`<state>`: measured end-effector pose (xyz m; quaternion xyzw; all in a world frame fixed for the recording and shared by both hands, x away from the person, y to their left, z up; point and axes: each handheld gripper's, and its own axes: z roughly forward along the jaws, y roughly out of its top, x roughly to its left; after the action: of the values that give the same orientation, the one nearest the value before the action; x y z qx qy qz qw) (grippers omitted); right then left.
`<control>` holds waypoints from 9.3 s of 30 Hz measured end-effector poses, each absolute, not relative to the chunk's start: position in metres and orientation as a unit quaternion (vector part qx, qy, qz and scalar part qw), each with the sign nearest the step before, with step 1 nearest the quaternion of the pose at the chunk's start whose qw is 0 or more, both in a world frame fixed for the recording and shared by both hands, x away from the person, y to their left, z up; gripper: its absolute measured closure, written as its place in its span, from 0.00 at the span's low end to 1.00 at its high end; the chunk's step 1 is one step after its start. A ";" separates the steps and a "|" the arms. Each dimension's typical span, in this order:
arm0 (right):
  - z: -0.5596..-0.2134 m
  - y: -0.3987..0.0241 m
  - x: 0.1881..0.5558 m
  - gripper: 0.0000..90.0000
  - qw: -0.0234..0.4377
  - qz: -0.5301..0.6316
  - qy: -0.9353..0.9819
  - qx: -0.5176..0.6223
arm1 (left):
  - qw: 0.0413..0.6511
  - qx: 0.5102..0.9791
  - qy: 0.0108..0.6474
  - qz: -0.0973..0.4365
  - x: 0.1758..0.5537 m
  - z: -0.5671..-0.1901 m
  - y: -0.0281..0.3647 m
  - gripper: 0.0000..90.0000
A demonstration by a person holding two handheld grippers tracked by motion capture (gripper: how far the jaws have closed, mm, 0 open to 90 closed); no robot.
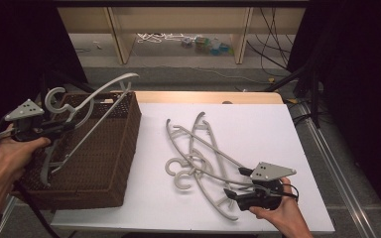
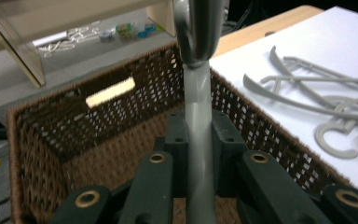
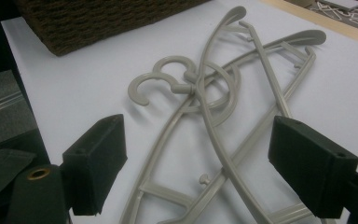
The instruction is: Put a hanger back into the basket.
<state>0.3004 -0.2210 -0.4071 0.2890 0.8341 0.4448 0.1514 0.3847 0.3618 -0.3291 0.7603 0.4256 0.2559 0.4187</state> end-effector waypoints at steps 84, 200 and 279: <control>-0.410 -0.221 0.306 0.21 0.157 0.488 0.801 0.310 | 0.535 0.676 0.440 0.252 0.329 -0.360 0.253 0.21; -0.456 -0.161 0.383 0.91 0.130 0.244 0.944 0.183 | 0.545 0.731 0.344 0.227 0.288 -0.435 0.180 0.23; -0.395 -0.165 0.316 0.91 0.098 0.287 0.952 0.049 | 0.387 0.895 0.053 0.215 0.328 -0.426 0.098 0.58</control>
<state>0.3158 -0.1653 -0.3950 0.0491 0.9515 0.2872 0.0984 0.3280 0.0979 -0.4255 0.8950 0.0533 0.2155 0.3870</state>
